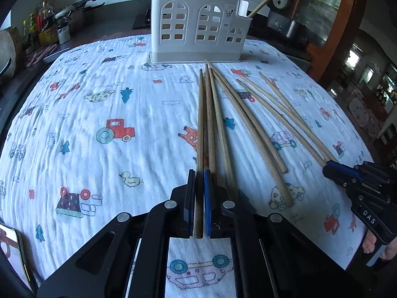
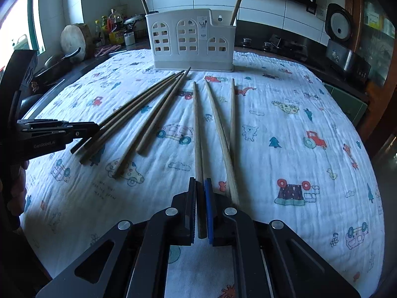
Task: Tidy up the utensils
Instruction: 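Carry the left tool's chopstick into the holder while the right tool inserts its chopstick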
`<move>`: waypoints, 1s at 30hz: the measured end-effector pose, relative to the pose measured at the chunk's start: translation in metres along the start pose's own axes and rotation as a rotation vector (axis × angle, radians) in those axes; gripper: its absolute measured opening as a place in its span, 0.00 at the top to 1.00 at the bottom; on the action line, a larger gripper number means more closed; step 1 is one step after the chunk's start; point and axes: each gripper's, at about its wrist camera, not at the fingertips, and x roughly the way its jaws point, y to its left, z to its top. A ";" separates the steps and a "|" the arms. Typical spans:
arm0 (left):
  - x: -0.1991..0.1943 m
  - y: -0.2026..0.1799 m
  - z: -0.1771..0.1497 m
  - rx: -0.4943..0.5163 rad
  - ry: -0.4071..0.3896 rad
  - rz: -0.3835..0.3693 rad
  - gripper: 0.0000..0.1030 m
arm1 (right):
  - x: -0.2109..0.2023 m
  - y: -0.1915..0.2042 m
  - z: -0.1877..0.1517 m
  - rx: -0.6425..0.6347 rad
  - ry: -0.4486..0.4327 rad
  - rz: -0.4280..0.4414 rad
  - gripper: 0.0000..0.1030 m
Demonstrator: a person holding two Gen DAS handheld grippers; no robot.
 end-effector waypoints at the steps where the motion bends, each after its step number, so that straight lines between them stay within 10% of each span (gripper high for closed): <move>1: -0.004 -0.001 0.001 0.004 -0.007 -0.002 0.95 | -0.004 0.001 0.002 -0.003 -0.012 -0.002 0.93; 14: -0.079 -0.001 0.049 0.026 -0.200 -0.009 0.95 | -0.081 0.009 0.072 -0.064 -0.246 -0.010 0.93; 30: -0.127 -0.016 0.159 0.105 -0.302 -0.057 0.95 | -0.109 -0.029 0.217 -0.039 -0.255 0.106 0.93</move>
